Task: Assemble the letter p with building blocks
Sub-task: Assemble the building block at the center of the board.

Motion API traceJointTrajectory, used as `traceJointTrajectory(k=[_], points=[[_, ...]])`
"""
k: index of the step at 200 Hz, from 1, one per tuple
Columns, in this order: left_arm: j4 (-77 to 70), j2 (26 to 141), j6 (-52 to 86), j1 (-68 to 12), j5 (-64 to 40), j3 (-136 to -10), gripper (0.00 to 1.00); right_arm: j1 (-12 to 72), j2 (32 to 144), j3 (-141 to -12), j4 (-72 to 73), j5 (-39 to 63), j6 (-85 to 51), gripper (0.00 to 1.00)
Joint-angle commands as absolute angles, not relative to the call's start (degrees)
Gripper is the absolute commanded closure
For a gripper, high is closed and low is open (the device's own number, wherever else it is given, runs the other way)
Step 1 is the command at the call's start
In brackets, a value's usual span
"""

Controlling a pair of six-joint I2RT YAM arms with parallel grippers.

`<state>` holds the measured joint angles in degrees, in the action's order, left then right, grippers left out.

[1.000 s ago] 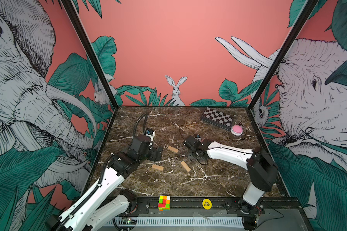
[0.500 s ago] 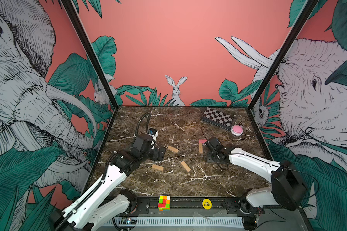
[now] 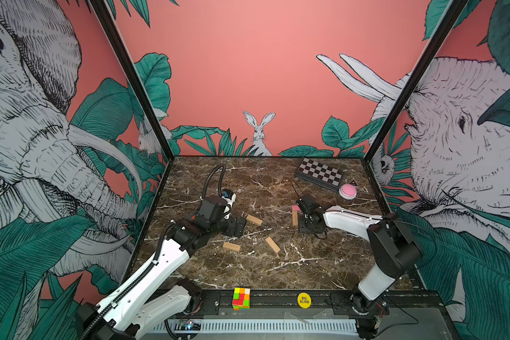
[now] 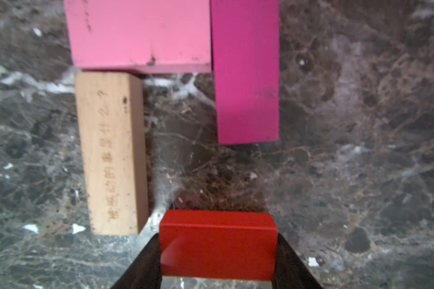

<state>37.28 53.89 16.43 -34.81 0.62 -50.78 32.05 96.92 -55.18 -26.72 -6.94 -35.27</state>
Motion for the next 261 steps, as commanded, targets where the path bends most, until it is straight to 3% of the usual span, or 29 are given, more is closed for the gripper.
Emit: traceJointTrajectory(k=[1, 261], points=[[36.7, 52.9, 15.6, -34.5, 0.1, -50.0, 0.01, 31.1, 98.6, -56.8, -26.4, -6.9, -34.1, 0.48], [36.1, 54.1, 16.4, -34.5, -0.2, -49.8, 0.01, 28.9, 103.2, -60.3, -27.1, -6.2, -33.0, 0.46]])
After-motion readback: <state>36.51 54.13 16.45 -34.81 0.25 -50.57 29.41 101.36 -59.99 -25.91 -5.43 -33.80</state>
